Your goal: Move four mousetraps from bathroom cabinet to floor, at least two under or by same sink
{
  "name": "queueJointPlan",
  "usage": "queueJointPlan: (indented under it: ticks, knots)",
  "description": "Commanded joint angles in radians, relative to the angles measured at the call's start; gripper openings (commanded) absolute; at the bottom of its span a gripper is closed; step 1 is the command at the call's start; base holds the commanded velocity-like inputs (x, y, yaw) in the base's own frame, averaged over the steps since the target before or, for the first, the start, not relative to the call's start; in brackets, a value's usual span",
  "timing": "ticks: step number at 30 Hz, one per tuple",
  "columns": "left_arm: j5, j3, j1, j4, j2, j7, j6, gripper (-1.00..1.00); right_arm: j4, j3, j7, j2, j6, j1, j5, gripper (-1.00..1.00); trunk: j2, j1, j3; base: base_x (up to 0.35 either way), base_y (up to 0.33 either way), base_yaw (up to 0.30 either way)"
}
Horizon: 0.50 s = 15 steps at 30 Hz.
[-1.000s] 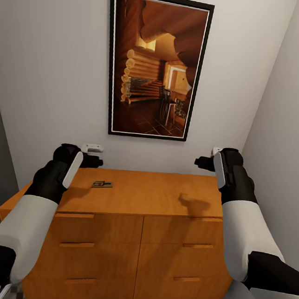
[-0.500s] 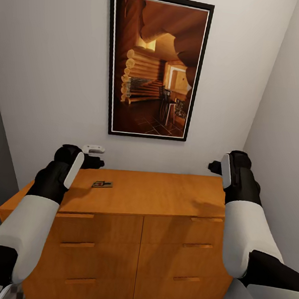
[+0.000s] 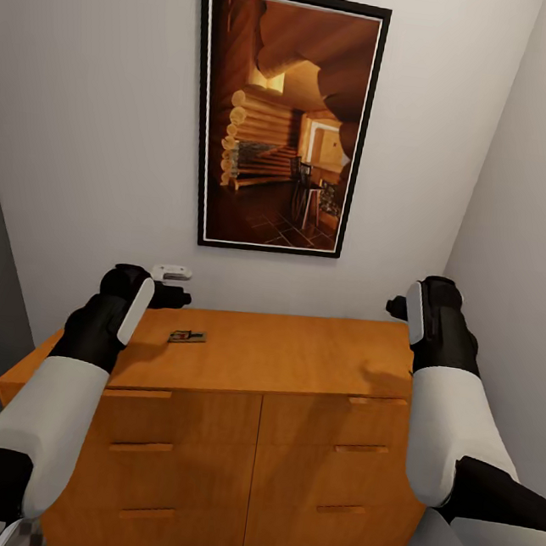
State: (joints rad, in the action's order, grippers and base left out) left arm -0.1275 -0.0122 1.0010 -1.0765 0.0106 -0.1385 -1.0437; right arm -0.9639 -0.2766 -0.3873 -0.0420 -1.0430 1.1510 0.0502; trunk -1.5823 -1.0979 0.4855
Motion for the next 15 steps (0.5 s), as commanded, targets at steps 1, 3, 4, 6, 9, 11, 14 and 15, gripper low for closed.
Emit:
queueJointPlan:
  ticks: [1,3,4,6,9,11,14,15]
  knots:
    - [-0.011,-0.001,0.001,-0.001,0.000,-0.009,-0.003,1.00,-0.001,-0.003,0.001,-0.001,-0.004,0.001,0.005,1.00,-0.001,0.000,0.001,0.000,0.000,0.000]
    - [-0.011,-0.001,0.001,-0.001,0.000,-0.009,-0.003,1.00,-0.001,-0.004,0.001,-0.001,-0.004,0.001,0.006,1.00,-0.001,0.000,0.001,0.000,0.000,0.000]
    - [-0.011,-0.001,0.001,-0.001,0.000,-0.009,-0.003,1.00,-0.001,-0.004,0.000,0.000,-0.004,0.001,0.006,1.00,-0.001,0.000,0.001,0.000,0.000,0.000]
    - [-0.011,-0.001,0.001,-0.001,0.000,-0.009,-0.003,1.00,0.000,-0.005,0.000,0.000,-0.004,0.001,0.006,1.00,-0.001,0.000,0.001,0.000,0.000,0.000]
    - [-0.011,-0.001,0.001,0.000,0.000,-0.009,-0.003,1.00,0.000,-0.011,-0.001,0.002,-0.004,0.001,0.007,1.00,-0.001,0.000,0.001,0.000,0.000,0.000]
    - [-0.011,0.000,0.001,0.000,0.000,-0.009,-0.003,1.00,0.000,-0.020,-0.002,0.004,-0.004,0.001,0.008,1.00,-0.001,0.000,0.001,0.000,0.000,0.000]
    - [-0.011,0.000,0.001,0.000,0.000,-0.009,-0.003,1.00,0.001,-0.039,-0.005,0.008,-0.004,0.001,0.008,1.00,-0.001,0.000,0.001,0.000,0.000,0.000]
    - [-0.011,0.000,0.001,0.000,0.000,-0.009,-0.003,1.00,0.002,-0.047,-0.005,0.009,-0.004,0.001,0.008,1.00,-0.001,0.000,0.001,0.000,0.000,0.000]
